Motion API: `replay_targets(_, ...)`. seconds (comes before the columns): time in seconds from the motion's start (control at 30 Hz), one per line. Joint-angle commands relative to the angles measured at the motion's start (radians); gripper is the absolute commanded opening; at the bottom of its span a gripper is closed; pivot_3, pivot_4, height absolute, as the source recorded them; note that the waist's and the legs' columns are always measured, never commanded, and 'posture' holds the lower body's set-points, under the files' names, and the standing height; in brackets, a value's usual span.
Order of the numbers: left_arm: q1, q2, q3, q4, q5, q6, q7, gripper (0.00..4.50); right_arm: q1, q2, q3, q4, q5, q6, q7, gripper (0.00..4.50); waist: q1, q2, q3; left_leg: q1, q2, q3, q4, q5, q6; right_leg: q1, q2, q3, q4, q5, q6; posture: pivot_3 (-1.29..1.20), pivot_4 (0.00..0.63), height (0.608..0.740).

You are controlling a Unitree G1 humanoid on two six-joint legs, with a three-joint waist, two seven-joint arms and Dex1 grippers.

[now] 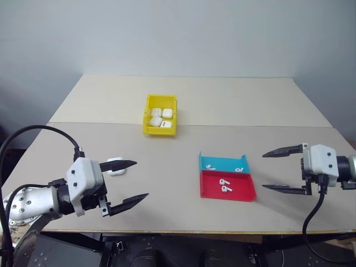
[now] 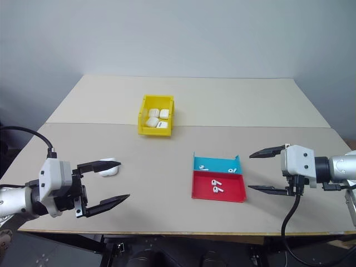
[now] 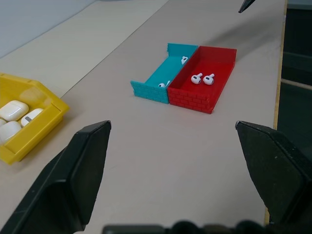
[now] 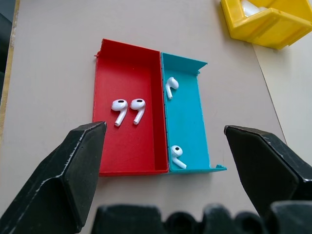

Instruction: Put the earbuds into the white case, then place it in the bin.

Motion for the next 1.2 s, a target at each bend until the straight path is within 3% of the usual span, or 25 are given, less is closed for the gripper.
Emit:
replay_targets(0.03,-0.024,0.000,0.033,-0.035,-0.036,0.026,0.062,4.47,-0.014,-0.017,-0.020,-0.005,0.005,-0.018,0.004,4.50,0.000,0.000,0.000,0.000,0.000,0.000,0.000,0.000,0.000,0.000,0.000,0.000,0.000,0.000,0.000,0.00,0.150,0.740)
replay_targets(0.27,-0.004,0.020,0.023,-0.108,0.021,0.076,0.176,4.47,-0.003,-0.011,-0.019,0.000,0.002,-0.024,0.007,4.50,-0.001,0.000,0.000,0.000,0.000,0.000,0.000,0.000,0.000,0.000,0.000,0.000,0.000,0.000,0.000,0.00,0.150,0.740)
replay_targets(0.37,-0.014,0.011,-0.021,-0.167,0.117,0.160,0.340,4.47,-0.006,-0.007,-0.013,0.005,0.000,-0.026,0.005,4.50,0.000,0.000,0.000,0.000,0.000,0.000,0.000,0.000,0.000,0.000,0.000,0.000,0.000,0.000,0.000,0.00,0.150,0.740)
replay_targets(0.47,-0.053,-0.009,-0.049,-0.267,0.115,0.334,0.506,4.47,-0.001,-0.003,-0.012,0.004,0.004,-0.027,0.007,4.50,0.000,0.000,0.000,0.001,0.000,-0.001,0.000,0.000,0.000,0.001,0.000,0.000,0.000,0.000,0.000,0.00,0.150,0.740)
replay_targets(0.57,-0.151,-0.030,-0.073,-0.315,0.011,0.564,0.724,4.47,0.007,-0.003,-0.011,0.005,0.005,-0.029,0.009,4.50,0.002,0.000,0.000,0.000,0.000,-0.002,0.000,0.000,0.000,0.001,0.000,0.000,0.000,0.000,0.000,0.00,0.150,0.740)
replay_targets(0.63,-0.275,-0.073,-0.072,-0.316,-0.109,0.812,0.866,4.47,0.004,-0.004,-0.007,0.010,0.008,-0.028,0.013,4.50,0.007,0.000,0.000,0.002,0.000,-0.003,0.000,0.000,0.000,0.003,0.000,0.000,0.000,0.000,0.000,0.00,0.150,0.740)
replay_targets(0.73,-0.431,-0.184,-0.053,-0.316,-0.231,1.108,1.022,4.47,-0.022,-0.001,0.012,0.029,0.003,-0.029,0.017,4.50,0.002,-0.001,0.001,0.006,-0.001,-0.004,0.000,0.000,0.000,0.008,0.000,-0.001,0.000,0.000,0.001,0.00,0.150,0.740)
replay_targets(0.83,-0.433,-0.316,-0.063,-0.312,-0.275,1.150,1.258,4.47,-0.060,-0.002,0.039,0.054,-0.001,-0.030,0.027,4.50,-0.006,-0.002,0.002,0.006,-0.001,-0.003,0.000,0.000,0.000,0.008,0.000,0.002,0.000,0.000,0.001,0.00,0.150,0.740)
replay_targets(1.07,-0.409,-0.509,-0.091,-0.246,-0.444,1.150,1.839,4.47,-0.086,0.002,0.065,0.071,-0.006,-0.022,0.042,4.50,0.006,-0.003,0.002,0.008,-0.001,-0.004,0.000,0.001,-0.002,0.009,-0.001,0.001,0.000,0.001,0.000,0.00,0.150,0.740)
replay_targets(1.2,-0.515,-0.423,-0.044,-0.036,-0.669,1.150,2.055,4.47,-0.081,0.016,0.080,0.062,-0.009,-0.016,0.028,4.50,0.016,-0.003,0.002,0.008,-0.002,-0.006,0.000,0.001,-0.002,0.010,-0.001,0.000,0.001,0.001,-0.001,0.00,0.150,0.740)
